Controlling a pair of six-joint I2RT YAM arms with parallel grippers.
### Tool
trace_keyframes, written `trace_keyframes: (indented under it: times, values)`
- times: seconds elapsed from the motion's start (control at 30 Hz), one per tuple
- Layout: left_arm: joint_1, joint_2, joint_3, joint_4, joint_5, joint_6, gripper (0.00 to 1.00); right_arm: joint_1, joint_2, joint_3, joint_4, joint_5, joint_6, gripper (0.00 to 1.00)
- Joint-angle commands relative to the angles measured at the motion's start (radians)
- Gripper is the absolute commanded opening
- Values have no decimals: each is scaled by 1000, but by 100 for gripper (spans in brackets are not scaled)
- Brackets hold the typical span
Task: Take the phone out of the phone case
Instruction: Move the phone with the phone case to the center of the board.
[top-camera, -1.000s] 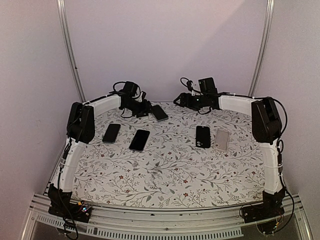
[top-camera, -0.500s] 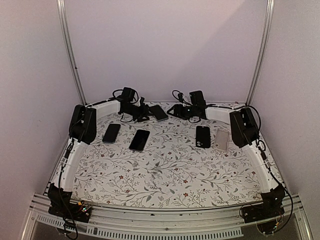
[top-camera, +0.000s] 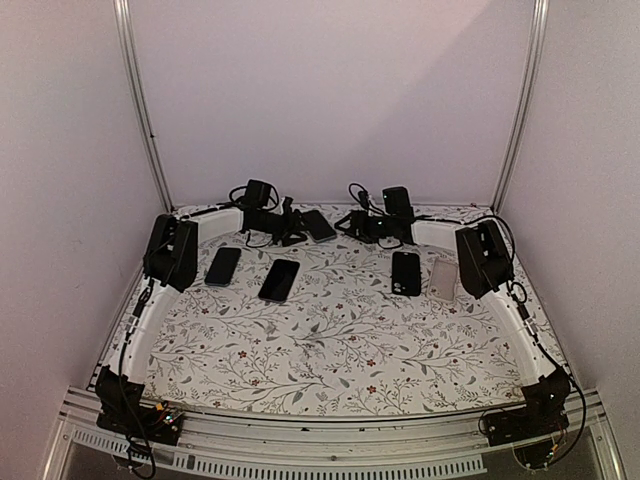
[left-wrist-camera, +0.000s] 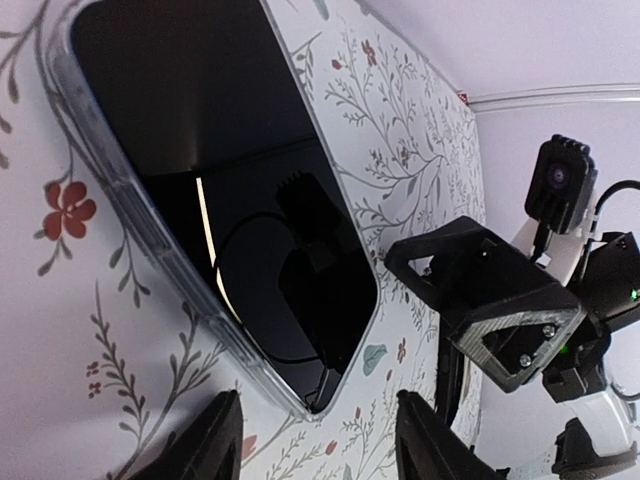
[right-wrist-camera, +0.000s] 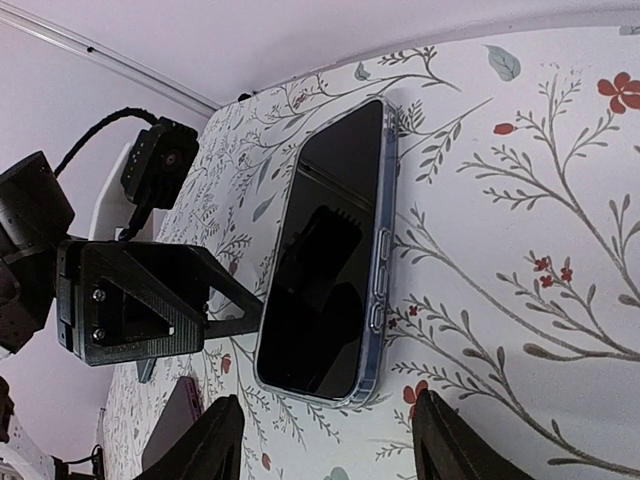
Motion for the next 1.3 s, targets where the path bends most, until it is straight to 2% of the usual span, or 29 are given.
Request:
trace_keyframes:
  times: [0.0,0.57,0.87,1.27]
  values:
    - [12,38,35,39,42,-53,54,-12,51,27,47,-59,50,59]
    - [12,61,41,106,93,-141,53,-26,95,49,156,-177,90,66]
    - [11,62,30,141,119,-174,53,-14,139,81,204,-180,174,64]
    - [-6,60,2,165,143,-181,52,2,142,81,197,-180,181,63]
